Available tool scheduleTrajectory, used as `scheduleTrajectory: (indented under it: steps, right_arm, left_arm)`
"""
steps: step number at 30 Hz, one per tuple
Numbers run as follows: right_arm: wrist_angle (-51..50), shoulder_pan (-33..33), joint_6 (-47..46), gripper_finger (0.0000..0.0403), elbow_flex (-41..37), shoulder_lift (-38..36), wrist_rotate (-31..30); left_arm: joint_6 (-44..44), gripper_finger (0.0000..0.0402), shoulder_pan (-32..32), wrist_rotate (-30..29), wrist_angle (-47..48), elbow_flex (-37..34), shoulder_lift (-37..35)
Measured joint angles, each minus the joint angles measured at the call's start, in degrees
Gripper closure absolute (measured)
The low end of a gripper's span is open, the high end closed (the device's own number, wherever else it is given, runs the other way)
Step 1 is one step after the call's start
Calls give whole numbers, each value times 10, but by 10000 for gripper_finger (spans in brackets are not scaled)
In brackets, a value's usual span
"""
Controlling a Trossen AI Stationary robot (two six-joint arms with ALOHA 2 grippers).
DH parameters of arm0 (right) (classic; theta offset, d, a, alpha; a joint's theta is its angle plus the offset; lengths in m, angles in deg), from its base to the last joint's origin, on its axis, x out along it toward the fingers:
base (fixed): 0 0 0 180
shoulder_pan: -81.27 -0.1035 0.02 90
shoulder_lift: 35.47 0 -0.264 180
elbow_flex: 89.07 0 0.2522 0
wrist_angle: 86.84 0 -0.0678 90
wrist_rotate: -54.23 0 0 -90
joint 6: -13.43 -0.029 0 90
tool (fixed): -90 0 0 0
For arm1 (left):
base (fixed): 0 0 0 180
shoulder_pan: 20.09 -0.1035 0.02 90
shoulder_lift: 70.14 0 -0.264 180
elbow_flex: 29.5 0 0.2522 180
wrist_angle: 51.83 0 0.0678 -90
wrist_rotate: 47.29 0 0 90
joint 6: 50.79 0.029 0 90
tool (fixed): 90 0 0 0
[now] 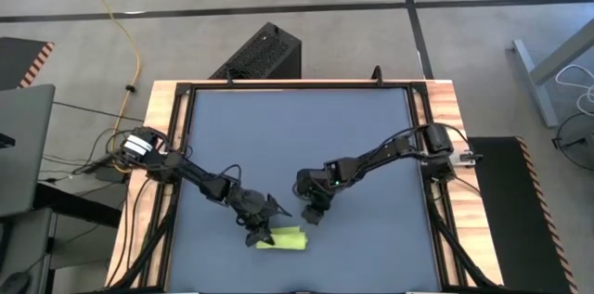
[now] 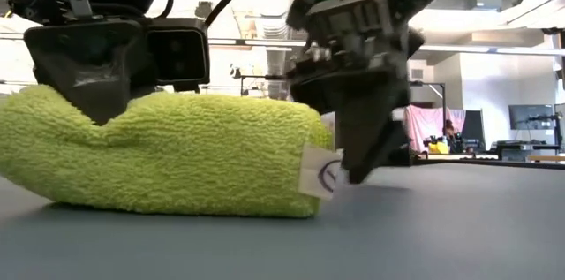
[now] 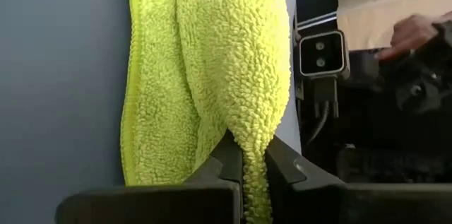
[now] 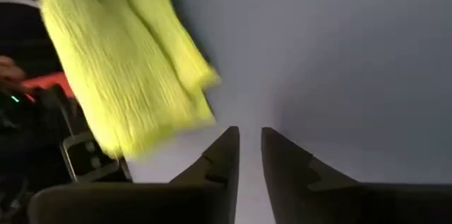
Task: Roll towel
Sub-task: Roll the green towel
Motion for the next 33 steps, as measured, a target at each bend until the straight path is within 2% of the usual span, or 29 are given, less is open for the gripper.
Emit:
scheduleTrajectory:
  steps: [2,5,10,14,22,33]
  right_arm:
    - [-50,-3,23,302,1,-19,-12]
    - [-80,-20,58,297,0,-54,-78]
    - [38,-88,118,295,4,-110,-194]
    - [94,-125,154,295,3,-97,-249]
    - [234,-130,208,279,3,-46,-225]
    - [298,-136,174,352,19,40,-171]
  left_arm:
    - [-3,400,-6,16,6,1,0]
    - [-7,401,-14,25,6,1,0]
    - [6,400,-24,34,30,16,1]
    - [33,395,-26,39,77,35,2]
    - [60,392,-27,37,108,44,2]
    - [54,390,-28,29,106,45,2]
